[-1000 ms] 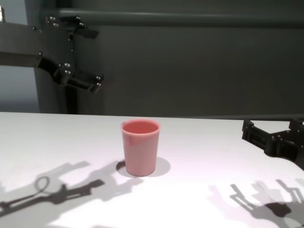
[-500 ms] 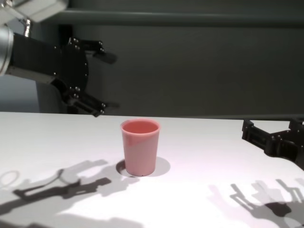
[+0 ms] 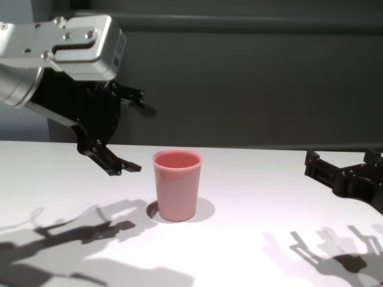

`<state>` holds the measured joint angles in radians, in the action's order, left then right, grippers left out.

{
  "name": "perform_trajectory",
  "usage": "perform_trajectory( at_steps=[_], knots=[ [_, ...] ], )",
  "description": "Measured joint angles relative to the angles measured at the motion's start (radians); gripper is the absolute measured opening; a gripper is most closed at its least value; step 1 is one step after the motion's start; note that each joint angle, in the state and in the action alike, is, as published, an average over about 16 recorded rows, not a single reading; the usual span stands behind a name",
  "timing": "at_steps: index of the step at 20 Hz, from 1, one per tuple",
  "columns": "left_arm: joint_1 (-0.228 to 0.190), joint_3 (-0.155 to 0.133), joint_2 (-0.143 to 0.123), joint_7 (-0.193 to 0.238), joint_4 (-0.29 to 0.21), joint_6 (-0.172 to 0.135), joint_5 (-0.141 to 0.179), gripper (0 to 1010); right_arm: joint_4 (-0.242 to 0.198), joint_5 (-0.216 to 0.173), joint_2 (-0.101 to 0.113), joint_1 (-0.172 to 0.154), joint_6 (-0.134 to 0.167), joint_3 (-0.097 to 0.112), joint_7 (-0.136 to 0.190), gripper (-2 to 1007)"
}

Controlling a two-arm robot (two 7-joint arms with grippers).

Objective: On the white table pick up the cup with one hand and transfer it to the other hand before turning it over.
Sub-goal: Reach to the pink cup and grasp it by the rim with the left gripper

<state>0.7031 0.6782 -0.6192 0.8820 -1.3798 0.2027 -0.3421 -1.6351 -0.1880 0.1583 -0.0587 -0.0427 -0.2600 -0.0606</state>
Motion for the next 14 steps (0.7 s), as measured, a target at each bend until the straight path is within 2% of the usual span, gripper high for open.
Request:
perform_trajectory(
  at_steps=[6, 14],
  knots=[
    [0.066, 0.069, 0.017, 0.047, 0.040, 0.043, -0.053, 1001, 0.000, 0.000, 0.000, 0.000, 0.000, 0.000, 0.000, 1002],
    [0.139, 0.148, 0.051, 0.090, 0.100, 0.124, -0.102, 1001, 0.000, 0.000, 0.000, 0.000, 0.000, 0.000, 0.000, 1002]
  ],
)
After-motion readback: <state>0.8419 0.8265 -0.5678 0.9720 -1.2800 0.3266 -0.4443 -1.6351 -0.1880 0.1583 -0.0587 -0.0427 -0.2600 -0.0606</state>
